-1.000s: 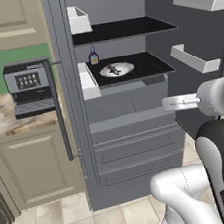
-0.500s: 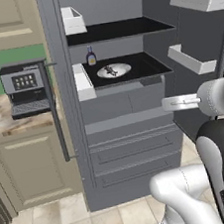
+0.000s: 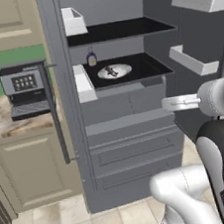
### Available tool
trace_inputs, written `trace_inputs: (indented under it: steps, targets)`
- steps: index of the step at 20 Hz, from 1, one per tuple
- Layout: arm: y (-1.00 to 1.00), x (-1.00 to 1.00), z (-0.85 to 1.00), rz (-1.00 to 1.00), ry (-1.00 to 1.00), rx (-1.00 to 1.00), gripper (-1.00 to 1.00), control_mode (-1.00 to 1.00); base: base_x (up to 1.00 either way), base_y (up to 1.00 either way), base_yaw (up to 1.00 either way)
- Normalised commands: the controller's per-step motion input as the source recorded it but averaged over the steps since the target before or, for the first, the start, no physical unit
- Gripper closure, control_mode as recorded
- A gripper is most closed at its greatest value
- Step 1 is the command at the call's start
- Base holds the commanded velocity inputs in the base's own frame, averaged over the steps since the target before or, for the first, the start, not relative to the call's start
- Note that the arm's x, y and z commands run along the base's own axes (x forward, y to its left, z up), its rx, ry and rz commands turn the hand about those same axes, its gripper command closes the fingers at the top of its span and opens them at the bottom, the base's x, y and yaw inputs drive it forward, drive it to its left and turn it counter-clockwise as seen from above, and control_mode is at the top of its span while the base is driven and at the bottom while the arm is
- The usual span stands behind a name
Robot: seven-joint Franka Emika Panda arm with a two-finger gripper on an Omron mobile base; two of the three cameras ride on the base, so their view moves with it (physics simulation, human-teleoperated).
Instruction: Retrieve the fish from the fridge and place it on the saucepan with marinade on the stove.
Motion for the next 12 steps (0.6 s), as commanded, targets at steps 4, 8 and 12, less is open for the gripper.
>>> trace_inputs:
  steps: [4, 8, 12]
  targets:
    - [0.00, 0.00, 0.00, 0.00, 0.00, 0.00, -1.00, 1.00, 0.49, -0.19, 0.01]
    - [0.00, 0.00, 0.00, 0.00, 0.00, 0.00, -1.00, 1.00, 0.52, -0.25, 0.02]
    - [0.00, 0.00, 0.00, 0.00, 0.00, 0.00, -1.00, 1.00, 0.59, -0.31, 0.03]
